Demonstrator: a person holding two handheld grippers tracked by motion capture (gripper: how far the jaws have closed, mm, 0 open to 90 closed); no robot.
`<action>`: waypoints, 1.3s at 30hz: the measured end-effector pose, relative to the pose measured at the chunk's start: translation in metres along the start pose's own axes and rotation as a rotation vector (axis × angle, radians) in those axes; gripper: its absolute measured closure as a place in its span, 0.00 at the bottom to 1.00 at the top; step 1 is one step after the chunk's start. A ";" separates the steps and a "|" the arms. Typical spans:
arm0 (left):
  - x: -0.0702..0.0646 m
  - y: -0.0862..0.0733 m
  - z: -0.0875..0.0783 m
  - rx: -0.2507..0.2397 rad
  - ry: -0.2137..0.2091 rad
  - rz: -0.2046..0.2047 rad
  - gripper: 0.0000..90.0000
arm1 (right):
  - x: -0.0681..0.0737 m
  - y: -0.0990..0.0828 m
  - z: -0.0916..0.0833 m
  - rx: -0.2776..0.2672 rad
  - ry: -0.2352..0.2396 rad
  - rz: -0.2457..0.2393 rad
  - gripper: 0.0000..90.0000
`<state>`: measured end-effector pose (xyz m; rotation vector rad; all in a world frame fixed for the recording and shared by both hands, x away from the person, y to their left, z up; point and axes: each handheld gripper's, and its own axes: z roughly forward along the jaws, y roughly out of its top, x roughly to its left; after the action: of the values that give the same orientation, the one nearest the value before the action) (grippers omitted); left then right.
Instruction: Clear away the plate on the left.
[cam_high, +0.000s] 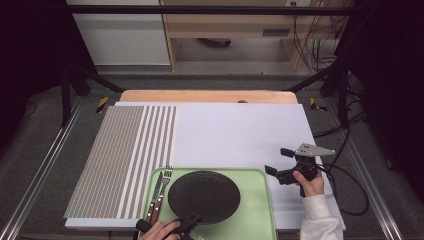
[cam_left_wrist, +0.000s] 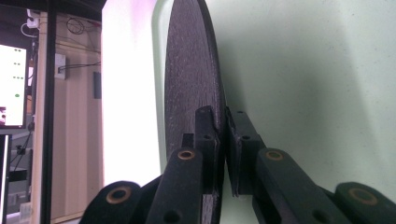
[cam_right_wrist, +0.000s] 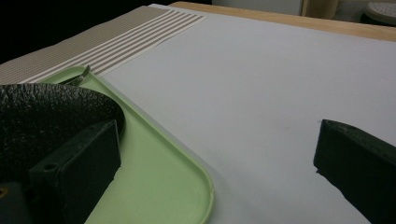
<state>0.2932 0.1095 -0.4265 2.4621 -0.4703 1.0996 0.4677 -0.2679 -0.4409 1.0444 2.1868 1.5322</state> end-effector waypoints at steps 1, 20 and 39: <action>0.000 0.000 0.000 -0.001 -0.003 -0.002 0.93 | 0.000 0.000 0.000 0.000 0.001 -0.003 0.01; -0.014 0.001 0.009 0.006 -0.114 -0.037 0.88 | 0.000 0.000 0.000 0.003 0.001 0.001 0.01; -0.022 0.001 0.023 0.031 -0.195 -0.099 0.71 | 0.000 0.000 0.000 0.000 0.000 0.001 0.01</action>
<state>0.2937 0.1006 -0.4574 2.6023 -0.3865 0.8375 0.4677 -0.2679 -0.4409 1.0454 2.1861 1.5328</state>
